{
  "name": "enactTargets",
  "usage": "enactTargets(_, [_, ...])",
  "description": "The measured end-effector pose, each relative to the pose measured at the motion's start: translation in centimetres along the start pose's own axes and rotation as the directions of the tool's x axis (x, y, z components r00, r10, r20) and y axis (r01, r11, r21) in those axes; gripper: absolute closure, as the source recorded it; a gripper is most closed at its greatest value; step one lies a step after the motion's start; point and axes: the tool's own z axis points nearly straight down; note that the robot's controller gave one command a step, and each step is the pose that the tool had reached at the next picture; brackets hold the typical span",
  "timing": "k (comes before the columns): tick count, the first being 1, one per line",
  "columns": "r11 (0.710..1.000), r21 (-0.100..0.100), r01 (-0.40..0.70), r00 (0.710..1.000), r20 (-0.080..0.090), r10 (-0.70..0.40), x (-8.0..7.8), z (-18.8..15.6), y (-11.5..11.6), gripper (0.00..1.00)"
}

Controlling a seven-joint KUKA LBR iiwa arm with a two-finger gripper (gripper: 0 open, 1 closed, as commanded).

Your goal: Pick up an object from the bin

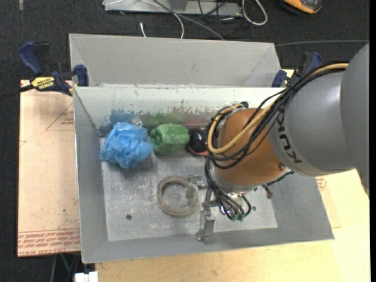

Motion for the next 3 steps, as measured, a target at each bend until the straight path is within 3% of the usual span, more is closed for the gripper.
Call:
enactTargets(1, [0.993,-0.001,0.12,0.993,0.01,-0.12,-1.3,-1.9,0.4,0.0])
enactTargets(2, [0.993,-0.002,0.121,0.993,0.0,-0.121,-1.0,1.2,1.3,0.0])
enactTargets(3, [0.938,0.003,0.347,0.938,0.019,-0.347,-2.0,4.4,0.8,0.0])
